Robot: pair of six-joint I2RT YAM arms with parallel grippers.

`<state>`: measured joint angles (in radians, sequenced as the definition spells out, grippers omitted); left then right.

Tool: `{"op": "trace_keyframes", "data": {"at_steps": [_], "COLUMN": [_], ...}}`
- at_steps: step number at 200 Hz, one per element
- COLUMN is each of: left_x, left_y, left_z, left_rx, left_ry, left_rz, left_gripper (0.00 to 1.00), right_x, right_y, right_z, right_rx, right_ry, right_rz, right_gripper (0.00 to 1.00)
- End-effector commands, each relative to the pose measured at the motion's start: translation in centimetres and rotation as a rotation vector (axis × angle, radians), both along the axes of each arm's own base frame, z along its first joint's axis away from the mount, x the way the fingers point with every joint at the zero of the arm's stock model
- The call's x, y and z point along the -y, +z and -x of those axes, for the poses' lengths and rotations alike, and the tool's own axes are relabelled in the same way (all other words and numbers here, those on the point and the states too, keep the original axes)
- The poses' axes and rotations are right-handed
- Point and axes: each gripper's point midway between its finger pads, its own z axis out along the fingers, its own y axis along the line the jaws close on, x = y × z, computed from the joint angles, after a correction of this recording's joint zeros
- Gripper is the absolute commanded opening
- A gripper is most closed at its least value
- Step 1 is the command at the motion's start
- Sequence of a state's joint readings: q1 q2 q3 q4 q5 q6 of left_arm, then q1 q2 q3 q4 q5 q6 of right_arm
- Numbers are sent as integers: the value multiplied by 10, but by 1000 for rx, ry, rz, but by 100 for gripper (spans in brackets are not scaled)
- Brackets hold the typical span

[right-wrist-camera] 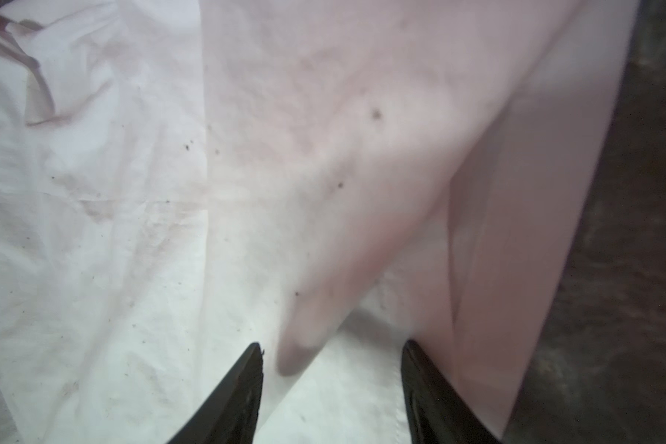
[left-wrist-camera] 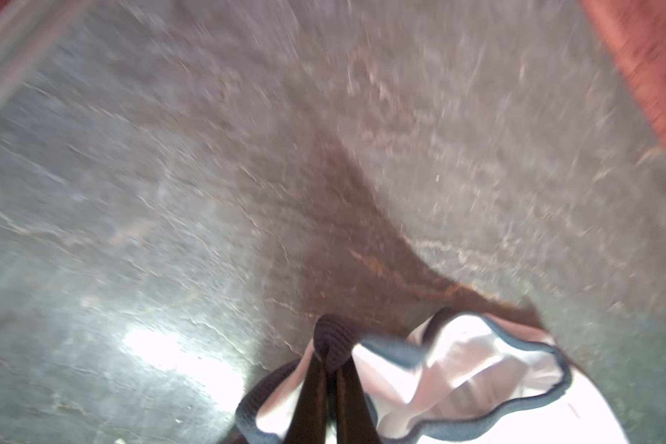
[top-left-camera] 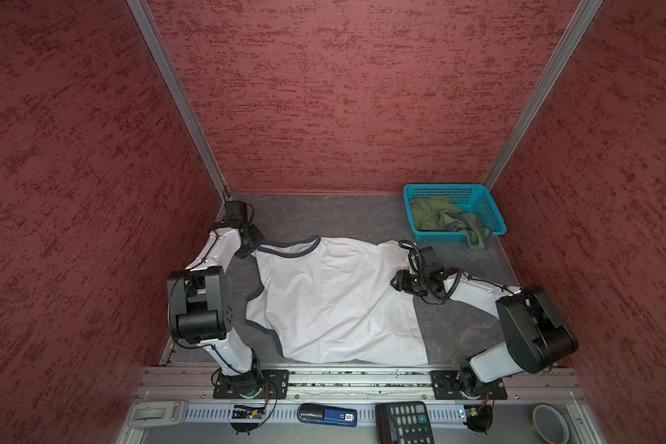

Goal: Fold and stack the tank tops

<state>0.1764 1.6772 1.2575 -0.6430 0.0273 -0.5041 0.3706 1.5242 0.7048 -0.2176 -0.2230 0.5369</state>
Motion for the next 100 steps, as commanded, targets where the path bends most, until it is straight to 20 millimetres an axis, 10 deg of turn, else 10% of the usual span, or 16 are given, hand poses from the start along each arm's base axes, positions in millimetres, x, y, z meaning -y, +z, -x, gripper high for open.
{"op": "trace_keyframes", "data": {"at_steps": [1,37,70,100], "left_x": [-17,-32,-31,-6], "left_y": [4,-18,-29,0], "left_z": [-3,6,8,3], "left_rx": [46,-25,-93,-64], "left_ry": [39,92,87,6], "left_rz": [39,62,41,-68], "left_gripper": [0,6,40,64], "right_x": [15,17,11,18], "right_y": [-10,-12,15,44], "right_z": [1,-3,-13,-29], "right_rx": [-23,-21,57,139], "right_ry": [-26,-25,-4,-25], "right_rz": [100,119,91,130], "right_gripper": [56,50,52,57]}}
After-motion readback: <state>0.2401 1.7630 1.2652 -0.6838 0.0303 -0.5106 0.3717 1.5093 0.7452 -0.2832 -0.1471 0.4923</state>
